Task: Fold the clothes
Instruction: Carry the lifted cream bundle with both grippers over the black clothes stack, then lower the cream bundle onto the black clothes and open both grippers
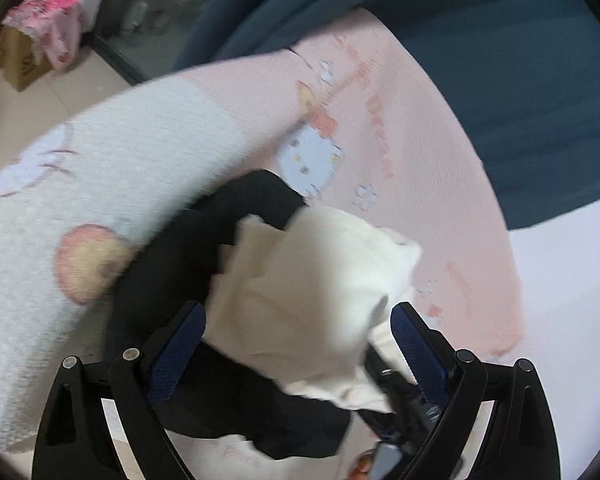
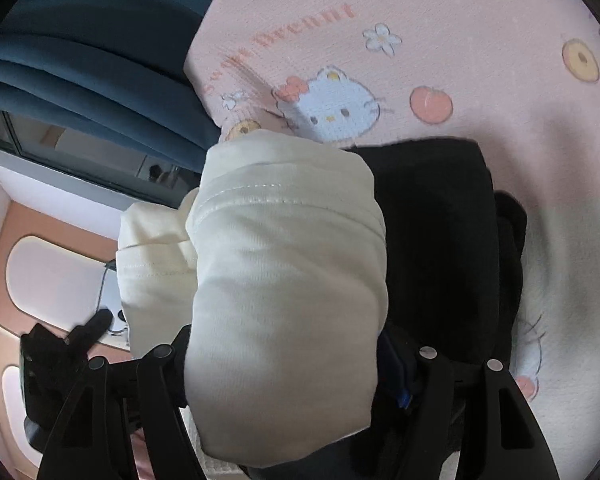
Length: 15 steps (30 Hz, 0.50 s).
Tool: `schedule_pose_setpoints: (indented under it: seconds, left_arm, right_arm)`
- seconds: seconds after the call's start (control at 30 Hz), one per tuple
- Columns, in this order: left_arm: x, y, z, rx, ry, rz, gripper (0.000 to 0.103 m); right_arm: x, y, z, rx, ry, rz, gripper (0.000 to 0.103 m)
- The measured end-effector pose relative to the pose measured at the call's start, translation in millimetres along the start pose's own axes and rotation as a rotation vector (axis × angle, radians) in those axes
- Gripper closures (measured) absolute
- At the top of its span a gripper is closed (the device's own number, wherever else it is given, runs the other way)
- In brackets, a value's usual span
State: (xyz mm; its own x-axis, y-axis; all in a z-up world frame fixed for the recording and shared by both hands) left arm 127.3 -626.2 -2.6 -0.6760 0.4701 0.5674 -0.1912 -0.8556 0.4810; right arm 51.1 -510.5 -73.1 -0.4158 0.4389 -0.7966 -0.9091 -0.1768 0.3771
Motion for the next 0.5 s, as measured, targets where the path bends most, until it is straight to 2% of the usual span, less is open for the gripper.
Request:
schedule_pose_setpoints:
  seconds: [0.1,0.13,0.17,0.3,0.43,0.5]
  left_arm:
    - [9.4,5.2,-1.9,0.015,0.046,-0.066,0.007]
    - [3.4,3.3,-13.3,0.025,0.06,-0.072,0.006]
    - [-1.3,2.4,-18.2,0.022,0.06,-0.058,0.006]
    - [-38.1,7.3,-48.1,-0.037,-0.004,0.099,0.0]
    - [-50.3,10.7,-46.3,0.021,0.07,0.055,0.0]
    - [-48.6,7.1,-51.2,0.015,0.06,0.068,0.0]
  right_arm:
    - [-9.7,-5.4,2.0,-0.01,0.027,0.053,0.033]
    - [-10.8,-8.1,1.7,-0.023,0.043,0.054,0.033]
    - [-11.8,-10.0,2.0,-0.033,0.057,0.054,0.032]
    - [-13.5,-5.9,9.5,-0.059,0.088,0.031,0.029]
    - [-20.0,5.6,27.9,-0.032,0.094,0.034,0.028]
    - [-25.7,13.5,35.6,-0.001,0.068,0.073,0.027]
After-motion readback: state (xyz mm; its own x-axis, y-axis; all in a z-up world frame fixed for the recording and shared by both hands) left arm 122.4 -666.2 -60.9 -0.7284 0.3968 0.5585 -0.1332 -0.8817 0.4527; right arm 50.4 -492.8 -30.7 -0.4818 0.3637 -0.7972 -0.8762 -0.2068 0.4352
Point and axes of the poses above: each gripper's, at about its wrist camera, not at the fingertips, and z roughly against the way its jaws point, x to its right, y to its top, the point moved 9 cm from there along -z, roughly the way its jaws point, and after that the axes turned 10 degrees about x, right-handed, at the moved point
